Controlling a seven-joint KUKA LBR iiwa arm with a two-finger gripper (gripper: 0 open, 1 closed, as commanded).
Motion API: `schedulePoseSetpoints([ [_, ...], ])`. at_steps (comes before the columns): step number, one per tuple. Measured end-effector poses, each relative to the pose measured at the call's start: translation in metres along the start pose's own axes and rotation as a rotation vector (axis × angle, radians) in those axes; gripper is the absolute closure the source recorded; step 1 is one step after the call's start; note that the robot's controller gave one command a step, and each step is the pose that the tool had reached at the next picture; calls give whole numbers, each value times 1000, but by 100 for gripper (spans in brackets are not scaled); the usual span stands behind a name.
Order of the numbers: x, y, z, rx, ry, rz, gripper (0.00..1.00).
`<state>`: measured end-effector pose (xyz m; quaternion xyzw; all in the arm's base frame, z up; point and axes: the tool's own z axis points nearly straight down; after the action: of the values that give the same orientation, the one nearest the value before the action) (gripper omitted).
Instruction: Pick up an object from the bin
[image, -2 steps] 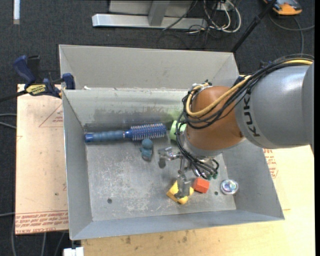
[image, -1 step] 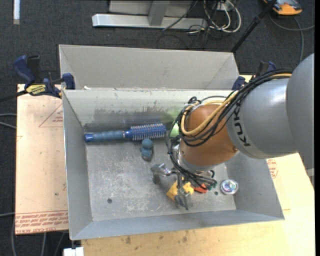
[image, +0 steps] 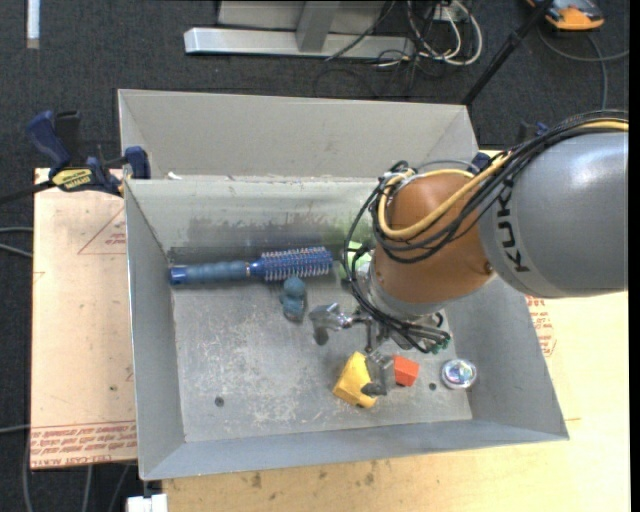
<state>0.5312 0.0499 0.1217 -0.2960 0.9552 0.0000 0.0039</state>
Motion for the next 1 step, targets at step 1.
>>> schedulePoseSetpoints([
  [1,2,1,51,-5,11,-247,0],
])
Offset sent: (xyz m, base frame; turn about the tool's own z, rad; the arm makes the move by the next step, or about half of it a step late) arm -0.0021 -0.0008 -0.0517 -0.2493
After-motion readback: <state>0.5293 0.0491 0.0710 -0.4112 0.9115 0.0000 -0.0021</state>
